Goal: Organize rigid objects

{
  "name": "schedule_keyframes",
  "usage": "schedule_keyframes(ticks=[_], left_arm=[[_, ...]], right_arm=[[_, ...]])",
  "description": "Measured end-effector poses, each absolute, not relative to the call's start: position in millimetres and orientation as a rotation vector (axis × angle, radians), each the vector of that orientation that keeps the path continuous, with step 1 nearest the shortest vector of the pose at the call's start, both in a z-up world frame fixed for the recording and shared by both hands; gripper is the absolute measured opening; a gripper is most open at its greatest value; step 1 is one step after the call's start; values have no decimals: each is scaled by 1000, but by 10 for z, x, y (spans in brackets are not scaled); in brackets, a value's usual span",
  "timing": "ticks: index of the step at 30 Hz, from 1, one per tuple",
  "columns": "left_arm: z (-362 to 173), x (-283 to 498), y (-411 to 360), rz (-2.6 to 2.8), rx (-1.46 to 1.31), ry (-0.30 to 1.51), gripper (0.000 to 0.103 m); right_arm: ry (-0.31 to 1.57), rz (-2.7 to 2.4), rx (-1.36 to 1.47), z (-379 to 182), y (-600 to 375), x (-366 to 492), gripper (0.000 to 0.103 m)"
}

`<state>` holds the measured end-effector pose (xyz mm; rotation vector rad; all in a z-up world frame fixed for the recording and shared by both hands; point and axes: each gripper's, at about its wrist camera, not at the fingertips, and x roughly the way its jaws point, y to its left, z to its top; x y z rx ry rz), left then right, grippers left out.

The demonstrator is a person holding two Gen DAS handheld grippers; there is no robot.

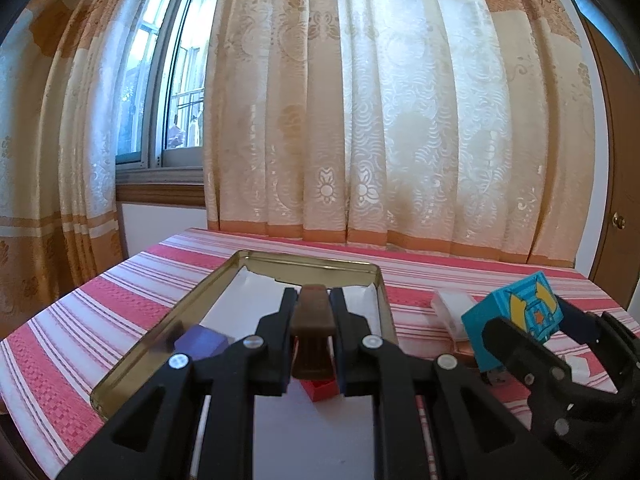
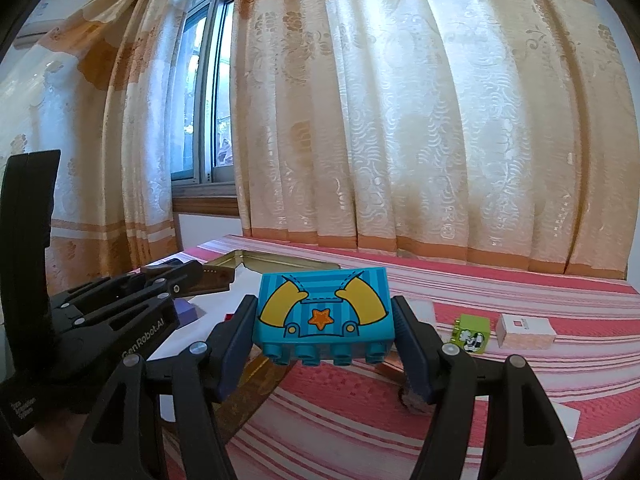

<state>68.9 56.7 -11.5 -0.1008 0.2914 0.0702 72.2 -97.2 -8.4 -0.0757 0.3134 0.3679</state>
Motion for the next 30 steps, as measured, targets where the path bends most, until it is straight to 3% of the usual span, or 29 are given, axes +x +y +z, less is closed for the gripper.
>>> schedule_keyframes(ticks=[30], left_arm=[[-124, 719, 771, 122, -96, 300, 14]], right_arm=[[317, 399, -89, -112, -759, 780, 68]])
